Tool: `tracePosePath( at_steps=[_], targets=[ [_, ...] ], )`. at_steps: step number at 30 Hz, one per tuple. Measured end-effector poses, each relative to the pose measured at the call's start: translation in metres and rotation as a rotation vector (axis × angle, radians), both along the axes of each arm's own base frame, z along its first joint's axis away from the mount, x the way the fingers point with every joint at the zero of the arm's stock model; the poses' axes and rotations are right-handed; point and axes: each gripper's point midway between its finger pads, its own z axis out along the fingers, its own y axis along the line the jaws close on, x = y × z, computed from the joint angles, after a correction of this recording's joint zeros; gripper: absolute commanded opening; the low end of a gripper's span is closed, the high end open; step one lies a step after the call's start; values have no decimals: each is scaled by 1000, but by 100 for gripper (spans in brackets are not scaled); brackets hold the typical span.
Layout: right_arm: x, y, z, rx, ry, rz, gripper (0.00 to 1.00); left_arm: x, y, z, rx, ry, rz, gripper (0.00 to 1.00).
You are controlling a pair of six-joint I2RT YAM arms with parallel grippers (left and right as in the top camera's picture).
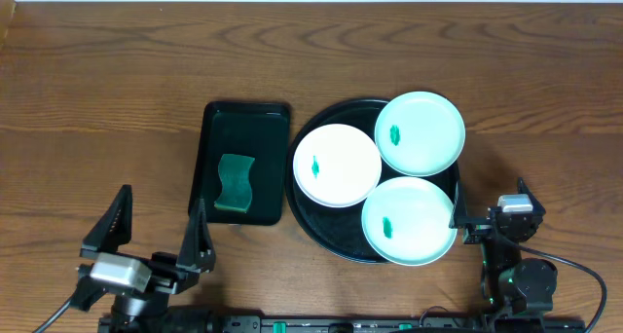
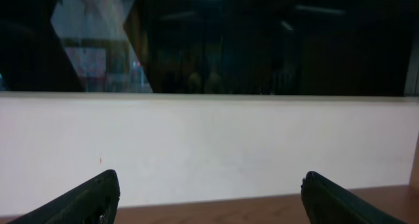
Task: Clean dirty plates on tray and stack at the side
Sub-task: 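Raise both arms, moving left toward the sponge tray, right toward the plates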
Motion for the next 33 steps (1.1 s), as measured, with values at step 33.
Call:
tracePosePath(
  at_steps=[33],
  targets=[
    [-47,45,131,397,51,244,99,5,0,-21,-3,88,-1,89]
  ],
)
